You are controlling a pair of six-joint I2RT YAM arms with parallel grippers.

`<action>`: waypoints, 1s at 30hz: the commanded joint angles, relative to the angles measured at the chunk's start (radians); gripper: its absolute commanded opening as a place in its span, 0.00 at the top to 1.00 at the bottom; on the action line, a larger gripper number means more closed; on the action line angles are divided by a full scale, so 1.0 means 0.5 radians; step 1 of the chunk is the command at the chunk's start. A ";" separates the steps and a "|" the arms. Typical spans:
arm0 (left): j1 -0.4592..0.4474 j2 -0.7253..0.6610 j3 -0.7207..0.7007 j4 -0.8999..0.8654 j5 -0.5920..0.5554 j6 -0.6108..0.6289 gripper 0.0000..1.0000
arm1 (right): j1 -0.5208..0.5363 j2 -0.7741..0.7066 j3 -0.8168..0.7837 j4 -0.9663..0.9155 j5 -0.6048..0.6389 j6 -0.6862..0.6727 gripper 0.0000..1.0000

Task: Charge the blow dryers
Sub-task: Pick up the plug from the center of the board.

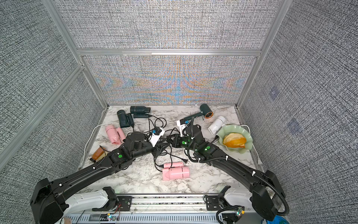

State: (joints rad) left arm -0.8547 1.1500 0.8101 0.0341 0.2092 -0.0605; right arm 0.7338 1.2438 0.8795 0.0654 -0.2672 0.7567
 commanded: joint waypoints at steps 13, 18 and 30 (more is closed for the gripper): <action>0.013 0.021 -0.012 0.008 -0.064 -0.206 0.51 | 0.008 -0.012 0.033 0.051 -0.011 -0.032 0.89; 0.042 0.032 -0.016 -0.001 -0.067 -0.261 0.51 | 0.008 -0.041 0.006 0.057 0.003 -0.029 0.89; 0.048 0.140 0.034 0.096 0.087 -0.209 0.53 | 0.011 -0.050 -0.034 0.081 -0.036 -0.022 0.89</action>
State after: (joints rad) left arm -0.8310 1.2133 0.8154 0.0372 0.2211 -0.1822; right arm 0.7376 1.2171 0.8658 0.0788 -0.2745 0.7452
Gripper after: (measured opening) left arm 0.477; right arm 0.152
